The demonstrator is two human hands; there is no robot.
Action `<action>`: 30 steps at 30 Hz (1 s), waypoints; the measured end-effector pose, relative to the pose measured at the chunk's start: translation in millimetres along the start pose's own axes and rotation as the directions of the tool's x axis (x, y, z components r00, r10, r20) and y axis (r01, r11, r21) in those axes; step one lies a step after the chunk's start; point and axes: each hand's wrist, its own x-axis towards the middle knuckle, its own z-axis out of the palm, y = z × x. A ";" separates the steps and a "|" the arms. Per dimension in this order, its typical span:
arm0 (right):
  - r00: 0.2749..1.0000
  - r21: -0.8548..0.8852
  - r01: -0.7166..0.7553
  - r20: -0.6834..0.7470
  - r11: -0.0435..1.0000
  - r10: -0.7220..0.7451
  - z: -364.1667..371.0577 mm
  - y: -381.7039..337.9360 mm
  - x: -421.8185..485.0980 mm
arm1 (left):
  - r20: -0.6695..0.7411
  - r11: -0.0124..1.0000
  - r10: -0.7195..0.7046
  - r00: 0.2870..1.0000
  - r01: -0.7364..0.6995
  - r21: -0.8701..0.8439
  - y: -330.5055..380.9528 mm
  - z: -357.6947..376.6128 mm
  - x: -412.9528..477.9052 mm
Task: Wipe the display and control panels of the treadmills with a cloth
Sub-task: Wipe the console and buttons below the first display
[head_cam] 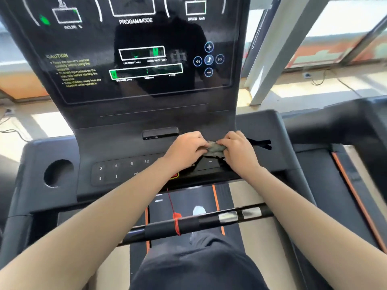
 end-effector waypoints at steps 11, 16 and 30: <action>0.998 0.033 -0.057 -0.020 0.998 0.058 -4.6 -35.4 -94.0 | -0.174 0.999 0.034 0.984 -0.035 -0.003 44.4 54.6 -80.8; 0.996 0.012 -0.090 0.007 0.996 0.090 13.3 -71.8 -93.2 | -0.241 0.998 -0.001 0.971 -0.014 -0.058 28.5 54.9 -111.6; 0.837 0.033 -0.518 -0.187 0.855 0.515 -13.0 -43.9 -94.7 | -0.267 0.986 0.133 0.955 -0.099 0.136 7.1 40.3 -116.0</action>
